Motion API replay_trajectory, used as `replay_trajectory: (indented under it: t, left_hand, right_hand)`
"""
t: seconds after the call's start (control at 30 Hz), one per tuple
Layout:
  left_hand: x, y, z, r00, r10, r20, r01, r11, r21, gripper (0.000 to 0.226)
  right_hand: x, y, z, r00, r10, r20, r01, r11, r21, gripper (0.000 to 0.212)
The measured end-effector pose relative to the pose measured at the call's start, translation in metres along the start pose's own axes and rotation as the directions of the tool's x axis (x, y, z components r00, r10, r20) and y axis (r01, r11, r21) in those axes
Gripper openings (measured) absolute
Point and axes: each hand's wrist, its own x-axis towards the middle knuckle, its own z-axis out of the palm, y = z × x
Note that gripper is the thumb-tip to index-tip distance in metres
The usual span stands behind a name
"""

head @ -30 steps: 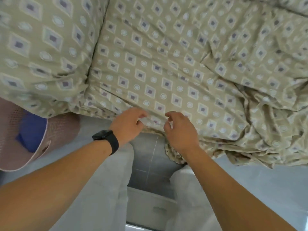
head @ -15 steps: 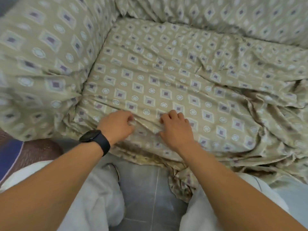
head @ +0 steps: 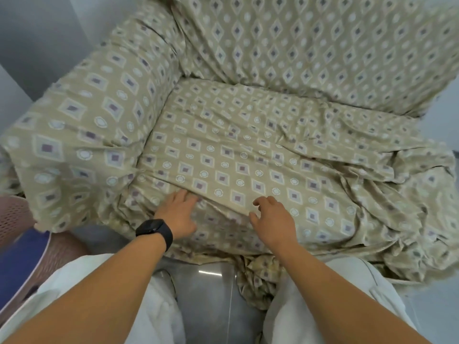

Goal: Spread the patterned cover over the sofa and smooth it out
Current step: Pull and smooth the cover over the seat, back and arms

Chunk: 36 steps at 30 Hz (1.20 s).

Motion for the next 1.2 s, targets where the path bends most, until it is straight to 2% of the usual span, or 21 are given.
replay_trajectory:
  t: [0.13,0.2,0.3,0.47,0.53,0.6,0.67,0.73,0.77,0.8,0.87,0.93,1.03,1.13,1.2]
  left_hand:
    - [0.014,-0.006,0.006,0.993,-0.014,-0.121,0.019,0.999,0.043,0.07]
    - [0.022,-0.013,0.006,0.978,-0.027,-0.207,0.039,0.998,0.054,0.064]
    - [0.028,-0.021,0.008,0.936,-0.065,-0.346,0.094,0.993,0.07,0.051]
    - [0.03,-0.035,0.002,0.915,0.008,-0.404,0.066,0.983,0.169,0.023]
    - [0.027,-0.037,-0.005,0.9,0.019,-0.435,0.054,0.986,0.155,0.022]
    - [0.02,-0.038,-0.008,0.913,0.0,-0.409,0.059,0.99,0.132,0.026]
    - [0.012,-0.049,-0.008,0.941,-0.084,-0.328,0.132,0.983,0.126,0.017]
    - [0.003,-0.062,-0.011,0.95,-0.213,-0.229,0.261,0.944,0.202,0.008]
    - [-0.002,-0.068,-0.011,0.94,-0.286,-0.188,0.326,0.916,0.236,0.015]
    - [-0.006,-0.072,-0.009,0.928,-0.335,-0.165,0.367,0.898,0.242,0.021]
    - [-0.007,-0.07,-0.008,0.93,-0.33,-0.16,0.356,0.918,0.177,0.027]
    - [-0.002,-0.058,-0.008,0.951,-0.252,-0.179,0.269,0.96,0.076,0.03]
    - [0.002,-0.038,-0.004,0.931,-0.229,-0.286,0.229,0.973,-0.032,0.032]
    - [0.005,-0.032,0.0,0.927,-0.21,-0.309,0.222,0.975,0.002,0.043]
    - [0.011,-0.037,0.0,0.927,-0.17,-0.334,0.196,0.98,0.044,0.033]
  right_hand:
    - [0.01,-0.007,0.017,0.988,-0.105,0.11,0.116,0.988,-0.101,0.047]
    - [0.013,-0.008,0.03,0.988,-0.122,0.092,0.134,0.982,-0.134,0.045]
    - [0.022,-0.012,0.037,0.987,-0.158,0.0,0.155,0.97,-0.188,0.03]
    - [0.03,-0.018,0.032,0.987,-0.162,0.014,0.161,0.964,-0.21,0.027]
    - [0.028,-0.028,0.031,0.988,-0.153,0.007,0.152,0.98,-0.128,0.018]
    - [0.022,-0.04,0.03,0.992,-0.115,0.05,0.111,0.991,0.07,0.008]
    - [0.014,-0.053,0.032,0.959,-0.148,0.241,0.078,0.958,0.276,0.001]
    - [0.004,-0.062,0.036,0.894,-0.238,0.38,0.083,0.921,0.381,0.007]
    - [0.0,-0.065,0.038,0.882,-0.243,0.404,0.048,0.899,0.435,0.011]
    - [0.0,-0.067,0.038,0.885,-0.229,0.405,0.003,0.873,0.487,0.014]
    - [0.005,-0.068,0.033,0.916,-0.185,0.356,-0.04,0.842,0.538,0.02]
    - [0.015,-0.06,0.027,0.965,-0.148,0.218,0.028,0.88,0.474,0.027]
    - [0.026,-0.042,0.021,0.987,-0.16,0.032,0.149,0.964,0.221,0.038]
    - [0.033,-0.026,0.024,0.992,-0.125,0.011,0.125,0.992,-0.019,0.046]
    - [0.037,-0.022,0.028,0.994,-0.107,0.005,0.107,0.986,-0.127,0.042]
